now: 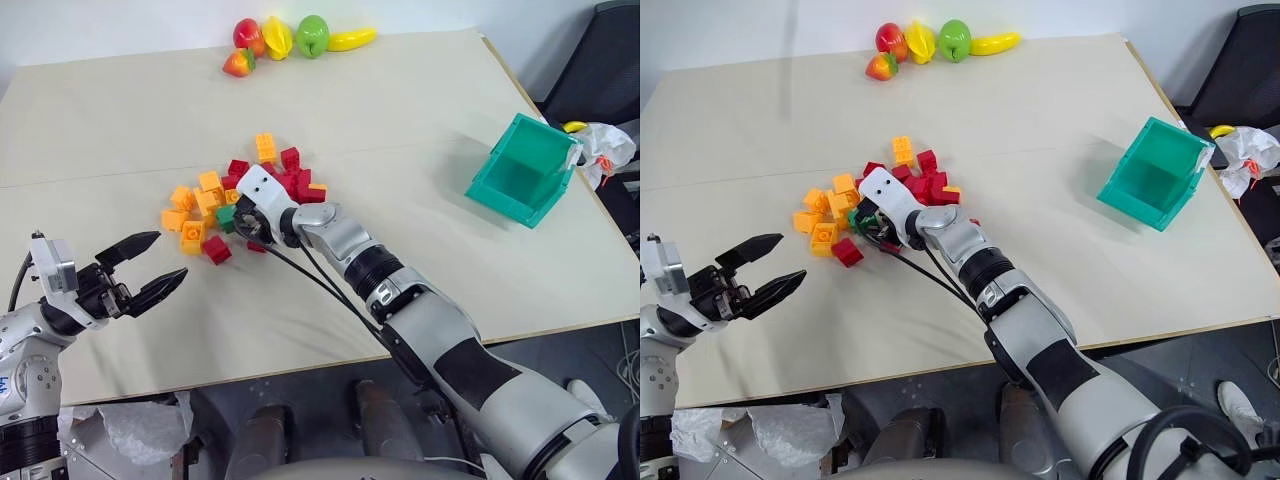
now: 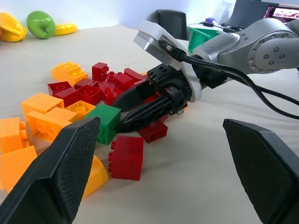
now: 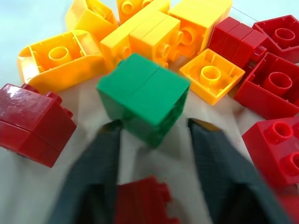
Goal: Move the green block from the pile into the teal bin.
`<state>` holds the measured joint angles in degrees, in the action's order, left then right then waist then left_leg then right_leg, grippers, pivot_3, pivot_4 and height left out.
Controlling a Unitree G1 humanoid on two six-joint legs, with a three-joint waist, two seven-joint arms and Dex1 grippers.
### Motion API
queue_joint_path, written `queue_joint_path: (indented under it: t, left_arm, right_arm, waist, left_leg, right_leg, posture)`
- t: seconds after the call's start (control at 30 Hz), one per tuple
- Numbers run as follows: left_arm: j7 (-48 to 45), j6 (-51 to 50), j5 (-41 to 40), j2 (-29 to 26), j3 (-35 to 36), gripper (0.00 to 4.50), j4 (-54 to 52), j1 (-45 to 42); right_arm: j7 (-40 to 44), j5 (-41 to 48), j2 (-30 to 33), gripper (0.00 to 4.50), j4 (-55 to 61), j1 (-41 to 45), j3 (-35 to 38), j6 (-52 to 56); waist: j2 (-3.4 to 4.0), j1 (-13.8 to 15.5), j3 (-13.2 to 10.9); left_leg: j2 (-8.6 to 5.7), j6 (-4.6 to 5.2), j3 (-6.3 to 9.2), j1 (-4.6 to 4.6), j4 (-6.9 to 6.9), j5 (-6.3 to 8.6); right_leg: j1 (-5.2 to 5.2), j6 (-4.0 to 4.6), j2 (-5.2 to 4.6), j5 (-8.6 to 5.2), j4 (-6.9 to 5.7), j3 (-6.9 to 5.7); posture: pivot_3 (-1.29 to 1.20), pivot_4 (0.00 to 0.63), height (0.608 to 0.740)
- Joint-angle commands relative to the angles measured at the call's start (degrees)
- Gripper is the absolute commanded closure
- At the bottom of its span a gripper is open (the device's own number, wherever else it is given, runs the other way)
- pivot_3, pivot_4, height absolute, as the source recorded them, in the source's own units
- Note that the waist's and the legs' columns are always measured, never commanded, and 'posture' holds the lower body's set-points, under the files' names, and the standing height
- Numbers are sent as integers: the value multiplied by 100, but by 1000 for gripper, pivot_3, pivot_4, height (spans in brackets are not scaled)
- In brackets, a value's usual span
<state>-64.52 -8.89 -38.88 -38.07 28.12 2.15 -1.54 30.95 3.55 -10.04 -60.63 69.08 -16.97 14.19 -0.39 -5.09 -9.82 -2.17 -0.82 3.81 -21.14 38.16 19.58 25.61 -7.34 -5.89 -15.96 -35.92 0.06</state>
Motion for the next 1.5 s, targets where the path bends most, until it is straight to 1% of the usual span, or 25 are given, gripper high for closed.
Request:
queue_joint_path:
  t: [0.03,0.1,0.13,0.33,0.5,0.6,0.67,0.77,0.83,0.9,0.97,1.1,1.27,1.37,1.5]
  left_arm:
    - [24,114,-59,29,49,0,-150,-58]
    - [36,114,-56,41,35,0,-154,-61]
    - [43,112,-56,47,28,0,-154,-65]
    - [70,99,-36,79,-55,0,-119,-147]
    - [62,81,-39,57,-123,0,-83,-240]
    - [47,72,-33,59,-161,0,-80,-278]
    - [39,8,-31,90,-324,0,-157,-377]
    - [77,-100,22,140,-655,0,-295,-552]
    - [165,-211,93,186,-917,0,-388,-728]
    - [208,-279,169,217,-1131,0,-414,-904]
    - [205,-316,236,231,-1321,0,-394,-1078]
    - [317,-383,467,381,-1835,0,-338,-1650]
    - [519,-543,817,784,-2463,0,-67,-2567]
    - [404,-499,982,916,-2679,0,214,-2954]
    - [345,-480,1160,1093,-2870,0,610,-3393]
  right_arm:
    - [206,226,-1184,3645,703,139,43,206]
    - [304,333,-1041,4317,1132,-34,35,448]
    - [336,359,-965,4486,1344,-130,3,533]
    - [556,540,-367,4486,2779,-719,-169,1232]
    - [776,644,318,4486,3965,-1185,-145,1780]
    - [899,680,619,4486,4453,-1394,-89,2006]
    - [1171,713,1252,4486,5022,-1729,45,2033]
    - [1518,778,2137,4486,5675,-2132,256,1986]
    - [1630,789,2702,4486,6009,-2304,456,2014]
    - [1636,767,3125,4486,6201,-2394,625,2070]
    - [1673,770,3475,4486,6330,-2450,782,2072]
    - [1643,626,4432,4486,6303,-2386,1267,2176]
    - [1556,10,5744,4486,5413,-2127,1457,1805]
    - [1473,-302,6111,4486,4842,-1963,1369,1470]
    - [1360,-601,6245,4486,4186,-1702,1322,1060]
  waist:
    - [0,1,0]
    - [0,-8,0]
    - [0,-9,0]
    - [-2,24,1]
    - [-4,48,2]
    - [-3,48,2]
    - [-4,56,2]
    - [-6,168,3]
    - [-5,226,2]
    - [-4,250,2]
    - [-4,258,2]
    - [-2,295,1]
    - [-1,418,-1]
    - [-1,441,-1]
    - [0,357,-2]
  left_leg:
    - [0,0,0,0,0,0]
    - [2,0,0,-1,-1,0]
    - [3,0,0,-1,-1,0]
    - [0,0,1,-2,0,0]
    - [-5,1,4,-2,3,1]
    - [-5,2,4,-4,6,1]
    - [-4,2,4,-4,5,1]
    - [-11,4,7,-5,7,2]
    - [-17,11,4,-6,9,4]
    - [-18,13,1,-9,11,3]
    - [-13,12,-5,-8,12,3]
    - [-5,10,-18,-4,12,2]
    - [-15,17,-29,-10,23,3]
    - [-22,26,-43,-12,29,4]
    - [-20,26,-61,-8,24,4]
  right_leg:
    - [0,0,0,0,0,0]
    - [1,0,1,0,0,0]
    - [1,0,1,0,0,0]
    - [1,0,-1,0,-1,0]
    - [-1,-1,-5,0,-2,-1]
    - [-1,-1,-5,0,-2,-1]
    - [0,-1,-4,0,-2,-2]
    - [-4,-2,-8,1,1,-5]
    - [-5,-3,-14,2,4,-5]
    - [-5,-5,-16,2,6,-4]
    - [-4,-5,-11,3,6,-3]
    - [-3,-5,0,3,8,5]
    - [-5,-13,-3,7,11,10]
    - [-6,-21,0,11,18,18]
    - [-4,-22,15,12,24,26]
  posture:
    - [0,150,740]
    - [0,150,740]
    - [0,150,740]
    - [0,150,740]
    - [0,150,740]
    - [0,150,740]
    - [0,150,740]
    - [0,150,740]
    - [0,150,740]
    - [0,150,740]
    - [0,150,740]
    - [0,150,740]
    - [0,150,740]
    - [0,150,740]
    - [0,150,740]
